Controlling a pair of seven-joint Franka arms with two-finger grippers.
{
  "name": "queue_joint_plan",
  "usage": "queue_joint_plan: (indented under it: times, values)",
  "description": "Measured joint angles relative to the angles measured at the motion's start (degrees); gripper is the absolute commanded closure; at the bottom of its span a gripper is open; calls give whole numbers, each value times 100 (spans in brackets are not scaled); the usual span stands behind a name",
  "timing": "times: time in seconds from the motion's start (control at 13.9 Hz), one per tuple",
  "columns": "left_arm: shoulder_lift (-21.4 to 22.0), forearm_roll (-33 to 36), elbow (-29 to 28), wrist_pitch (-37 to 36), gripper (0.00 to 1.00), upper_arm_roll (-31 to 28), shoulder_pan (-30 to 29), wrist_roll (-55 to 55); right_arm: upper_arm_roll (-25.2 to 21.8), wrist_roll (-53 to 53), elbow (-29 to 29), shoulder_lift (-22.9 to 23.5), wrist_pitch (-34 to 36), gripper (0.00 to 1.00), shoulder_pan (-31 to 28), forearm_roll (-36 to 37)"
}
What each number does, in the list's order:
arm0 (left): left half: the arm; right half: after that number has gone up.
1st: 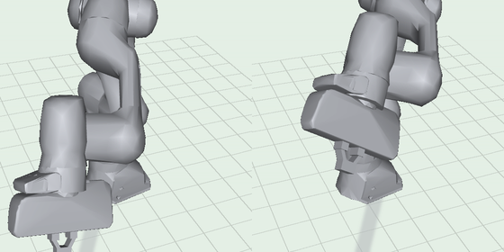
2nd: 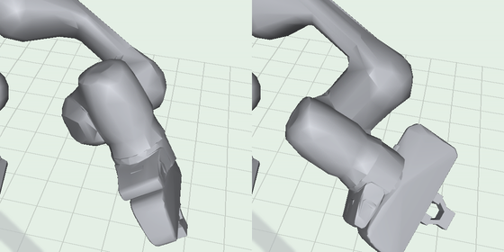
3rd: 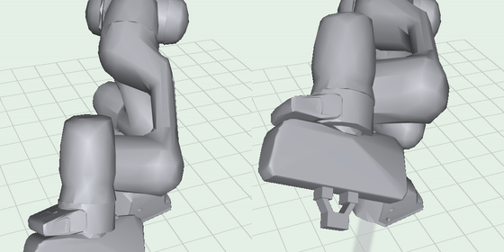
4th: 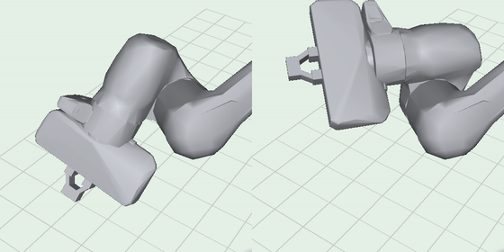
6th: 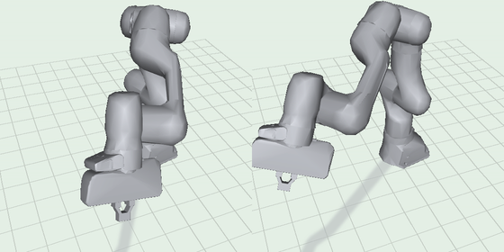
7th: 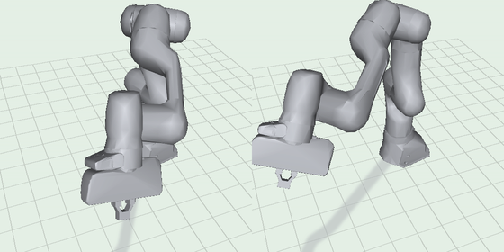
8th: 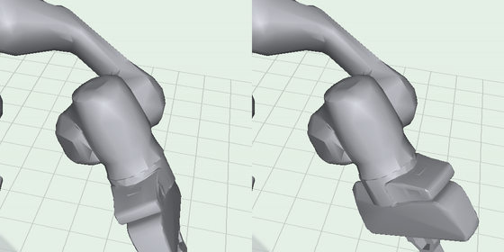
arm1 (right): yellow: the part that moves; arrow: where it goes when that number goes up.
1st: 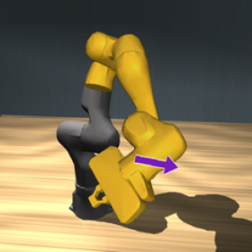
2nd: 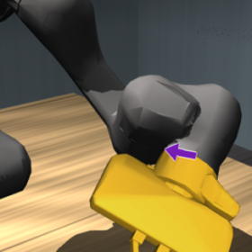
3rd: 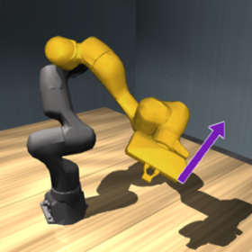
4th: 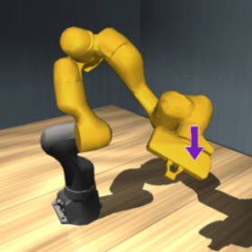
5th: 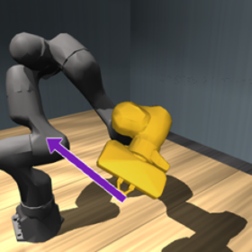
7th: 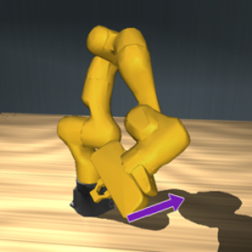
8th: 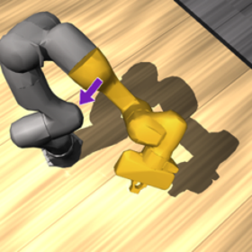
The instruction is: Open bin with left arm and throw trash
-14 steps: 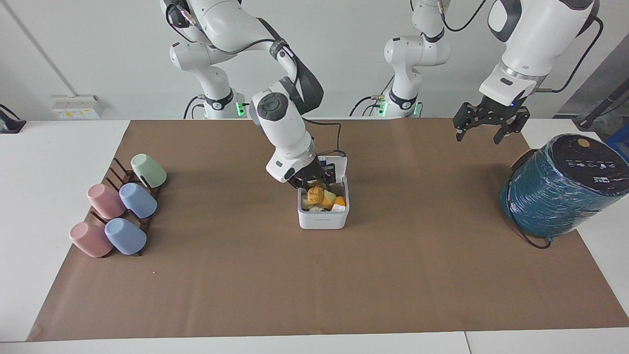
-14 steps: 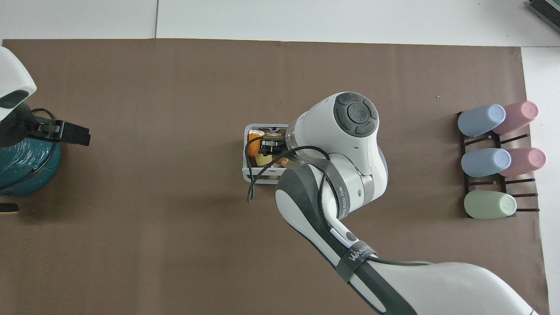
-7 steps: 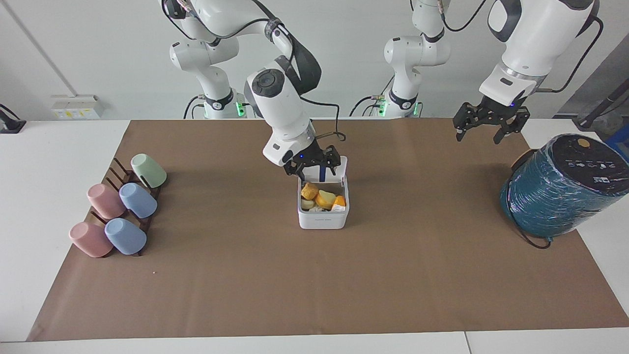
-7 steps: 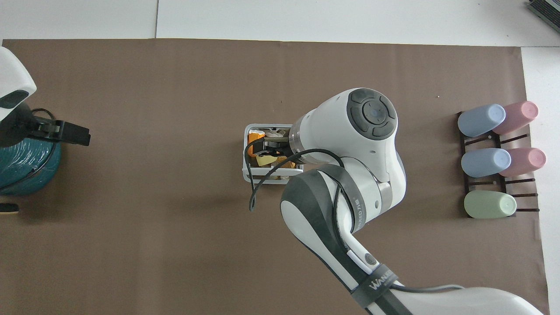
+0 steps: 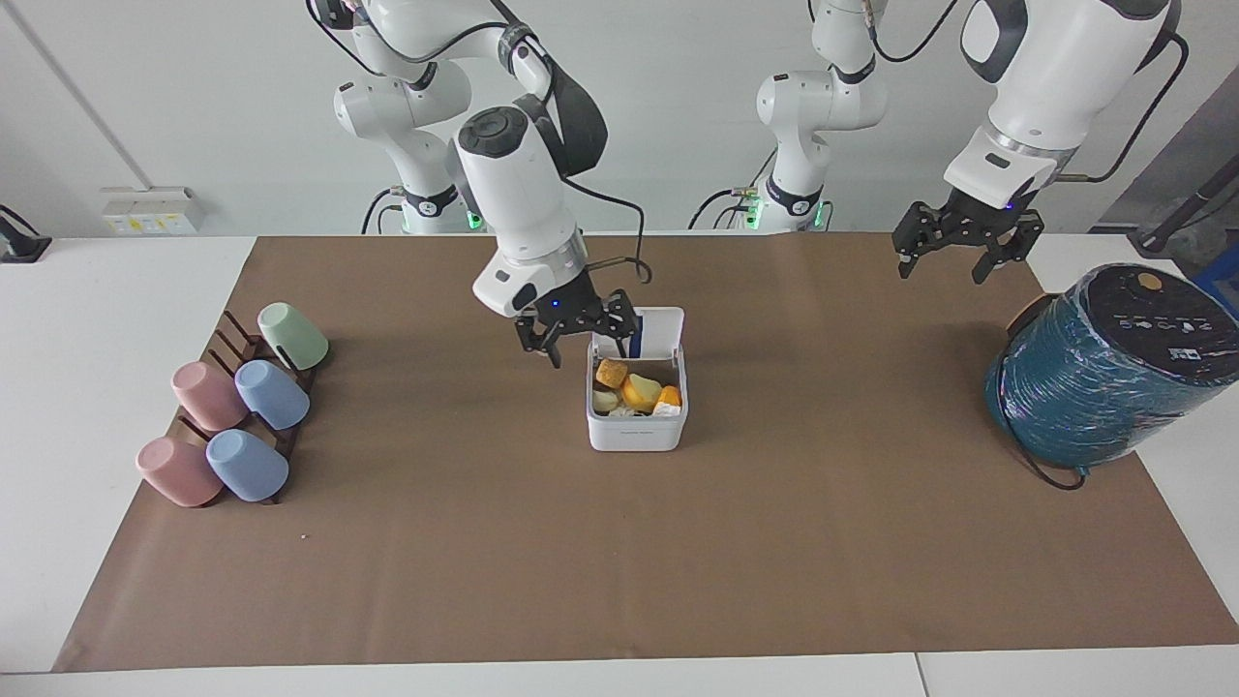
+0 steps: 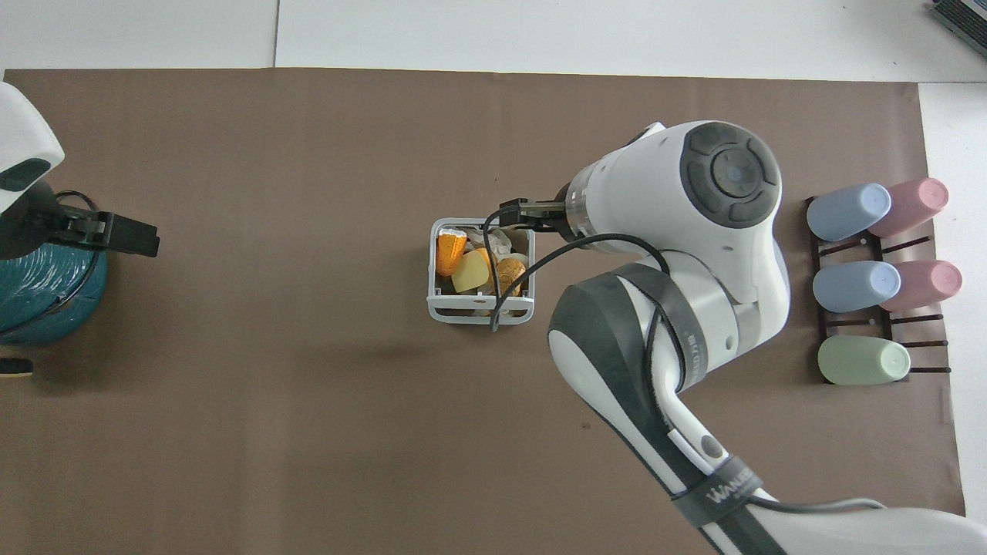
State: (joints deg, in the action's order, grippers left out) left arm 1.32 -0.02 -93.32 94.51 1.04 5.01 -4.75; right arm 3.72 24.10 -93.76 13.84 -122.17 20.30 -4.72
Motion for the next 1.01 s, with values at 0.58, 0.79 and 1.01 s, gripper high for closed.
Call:
queue_joint_plan:
  times: [0.58,0.79,1.01]
  values:
    - [0,0,0,0,0,0,0,0,-80,-989,230,-545,928,0,-1641,726]
    - [0,0,0,0,0,0,0,0,-88,-989,529,-679,1691,0,-1985,740]
    - [0,0,4,-12,0,0,0,0,-97,-1253,623,-938,2301,0,-2290,740]
